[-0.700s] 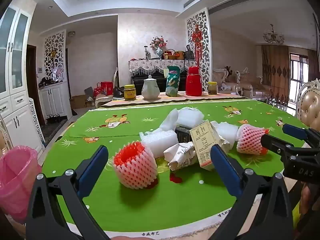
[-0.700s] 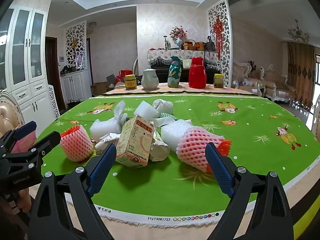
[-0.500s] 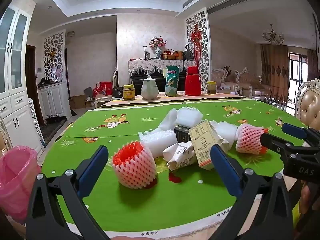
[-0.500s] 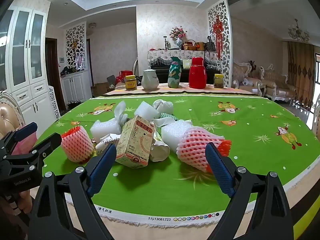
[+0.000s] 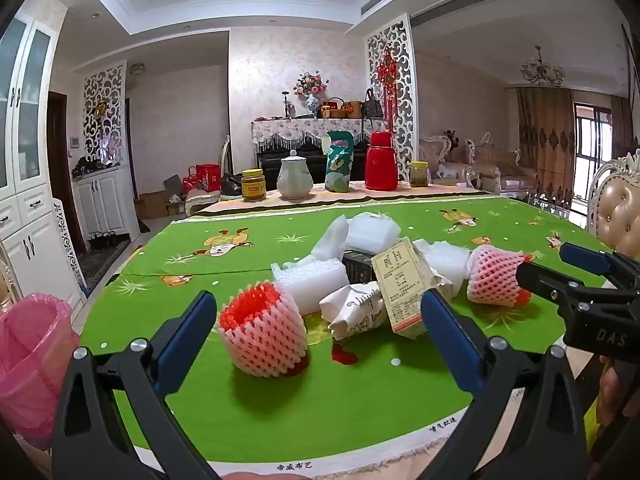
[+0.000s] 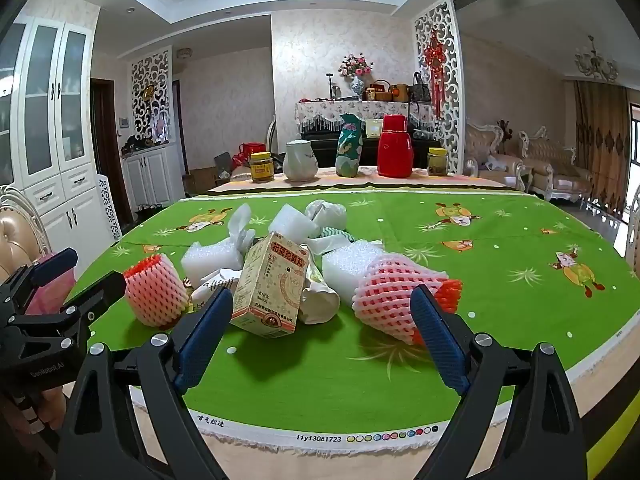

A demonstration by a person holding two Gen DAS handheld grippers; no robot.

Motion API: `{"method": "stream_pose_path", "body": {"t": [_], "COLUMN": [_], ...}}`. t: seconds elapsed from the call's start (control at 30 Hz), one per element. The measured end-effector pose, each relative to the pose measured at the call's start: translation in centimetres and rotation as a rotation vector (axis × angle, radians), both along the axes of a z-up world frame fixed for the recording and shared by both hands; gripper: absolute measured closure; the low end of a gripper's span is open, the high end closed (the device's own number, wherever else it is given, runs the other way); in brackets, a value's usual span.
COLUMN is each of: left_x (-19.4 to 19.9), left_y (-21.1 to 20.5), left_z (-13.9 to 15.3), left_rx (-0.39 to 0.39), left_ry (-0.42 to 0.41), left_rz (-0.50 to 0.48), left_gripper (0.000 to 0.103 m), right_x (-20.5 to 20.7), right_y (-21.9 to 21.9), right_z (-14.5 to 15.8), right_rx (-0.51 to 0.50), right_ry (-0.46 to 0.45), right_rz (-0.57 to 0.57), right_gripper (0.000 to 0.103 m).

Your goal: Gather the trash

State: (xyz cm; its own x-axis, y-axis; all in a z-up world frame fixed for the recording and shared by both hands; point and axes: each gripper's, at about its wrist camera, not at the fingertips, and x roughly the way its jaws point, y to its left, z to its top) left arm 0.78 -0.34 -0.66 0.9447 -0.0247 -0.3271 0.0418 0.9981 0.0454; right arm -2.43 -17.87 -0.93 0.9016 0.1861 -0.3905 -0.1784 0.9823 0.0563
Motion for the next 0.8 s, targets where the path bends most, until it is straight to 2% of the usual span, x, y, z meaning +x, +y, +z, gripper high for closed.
{"method": "stream_pose_path", "body": {"t": [0.8], "left_x": [-0.65], "left_y": [-0.52], "left_z": [0.45], "left_rx": [-0.003], "left_ry": [0.016], "left_rz": [-0.036], "left_gripper": [0.004], "right_x": [-0.11], "right_y": [-0.65], "right_z": [0.04], "right_rx": [0.016], "right_ry": [-0.002], "right_rz": [-0.011], "right_gripper": [0.018]}}
